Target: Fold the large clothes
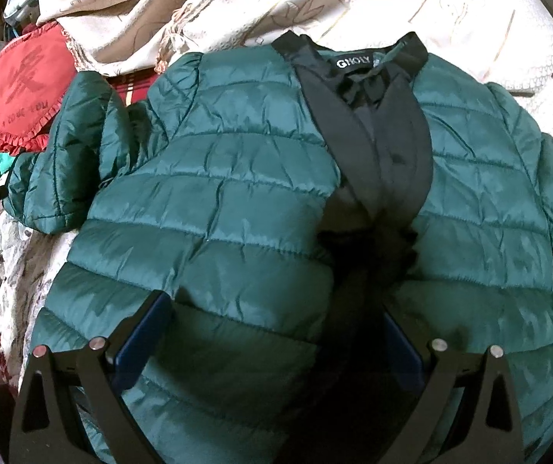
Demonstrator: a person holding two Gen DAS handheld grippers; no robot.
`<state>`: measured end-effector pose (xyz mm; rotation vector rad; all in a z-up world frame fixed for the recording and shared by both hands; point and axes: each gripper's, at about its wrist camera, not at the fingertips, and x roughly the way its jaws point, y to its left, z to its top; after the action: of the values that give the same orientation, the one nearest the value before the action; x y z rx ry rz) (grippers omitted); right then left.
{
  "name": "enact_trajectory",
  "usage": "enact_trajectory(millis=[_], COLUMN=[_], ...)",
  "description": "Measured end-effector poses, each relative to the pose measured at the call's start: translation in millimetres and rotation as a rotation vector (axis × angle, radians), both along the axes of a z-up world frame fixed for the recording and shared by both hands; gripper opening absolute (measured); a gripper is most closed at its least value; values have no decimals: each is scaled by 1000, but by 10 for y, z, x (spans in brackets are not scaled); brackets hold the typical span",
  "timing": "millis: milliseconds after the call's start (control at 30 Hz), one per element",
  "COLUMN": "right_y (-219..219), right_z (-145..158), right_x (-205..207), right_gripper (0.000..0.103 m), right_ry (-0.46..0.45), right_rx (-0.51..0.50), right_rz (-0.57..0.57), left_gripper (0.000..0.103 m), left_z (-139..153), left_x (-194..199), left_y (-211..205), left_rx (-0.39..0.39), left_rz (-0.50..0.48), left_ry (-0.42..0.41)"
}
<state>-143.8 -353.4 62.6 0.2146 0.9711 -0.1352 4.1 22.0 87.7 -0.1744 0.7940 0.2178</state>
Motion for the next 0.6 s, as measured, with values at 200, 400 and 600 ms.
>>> enact_trajectory(millis=[200,400,600], right_y=[77,102,95], right_z=[-14,-13,17], right_x=[-7,-31,-48], right_gripper=[102,102,102], right_ry=[15,23,26], right_rx=[-22,-21,-17], right_rz=[15,17,16], left_gripper=[62,34,0], left_z=[-100,-368,-340], left_x=[357,677,673], left_y=[178,242,300], left_rx=[87,124,24], left_rz=[39,29,-33], left_ry=[-3,79,66])
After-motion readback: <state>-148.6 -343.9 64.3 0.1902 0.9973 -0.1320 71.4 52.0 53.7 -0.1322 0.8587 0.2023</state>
